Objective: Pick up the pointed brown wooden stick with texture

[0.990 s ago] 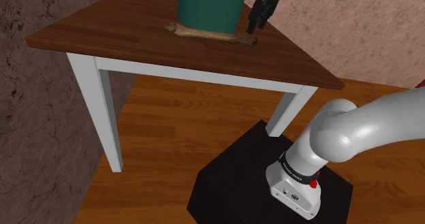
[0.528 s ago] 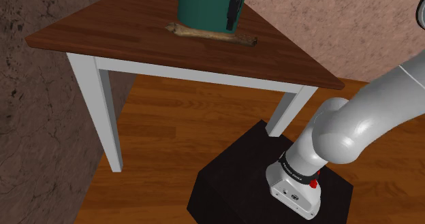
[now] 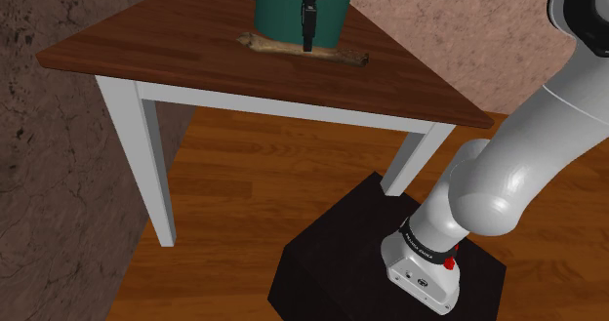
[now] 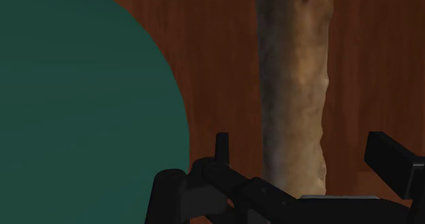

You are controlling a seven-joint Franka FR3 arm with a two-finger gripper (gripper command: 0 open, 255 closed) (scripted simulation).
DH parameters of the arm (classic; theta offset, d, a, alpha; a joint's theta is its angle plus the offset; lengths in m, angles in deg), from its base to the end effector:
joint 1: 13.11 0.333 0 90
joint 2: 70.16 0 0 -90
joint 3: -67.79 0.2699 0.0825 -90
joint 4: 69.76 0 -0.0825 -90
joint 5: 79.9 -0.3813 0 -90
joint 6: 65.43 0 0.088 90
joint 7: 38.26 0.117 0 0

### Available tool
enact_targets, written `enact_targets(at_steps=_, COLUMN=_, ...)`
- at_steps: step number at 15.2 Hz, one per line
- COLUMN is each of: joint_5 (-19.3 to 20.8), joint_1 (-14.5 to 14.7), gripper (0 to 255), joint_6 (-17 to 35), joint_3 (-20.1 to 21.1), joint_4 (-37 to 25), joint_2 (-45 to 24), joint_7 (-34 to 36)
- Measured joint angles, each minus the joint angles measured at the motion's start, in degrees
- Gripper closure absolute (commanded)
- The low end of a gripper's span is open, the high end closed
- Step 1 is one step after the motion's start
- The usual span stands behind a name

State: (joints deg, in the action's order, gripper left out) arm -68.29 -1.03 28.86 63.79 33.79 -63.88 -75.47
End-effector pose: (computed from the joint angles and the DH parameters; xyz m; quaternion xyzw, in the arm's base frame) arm 0.5214 0.0504 0.5244 0.9142 0.3928 -0.0495 0.0872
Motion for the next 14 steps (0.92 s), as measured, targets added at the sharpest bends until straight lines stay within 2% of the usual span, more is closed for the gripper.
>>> enact_targets(at_steps=4, joint_5=0.1, joint_1=0.0, gripper=0, joint_6=2.9, joint_3=0.0, joint_4=3.3, joint_2=0.3, joint_7=0.4)
enact_targets(at_steps=5, joint_5=0.1, joint_1=0.0, gripper=255, joint_6=3.2, joint_3=0.0, joint_4=3.6, joint_2=0.3, joint_7=0.5)
enact_targets(at_steps=14, joint_5=0.1, joint_1=0.0, gripper=255, joint_6=3.5, joint_3=0.0, joint_4=3.8, joint_2=0.3, joint_7=0.6)
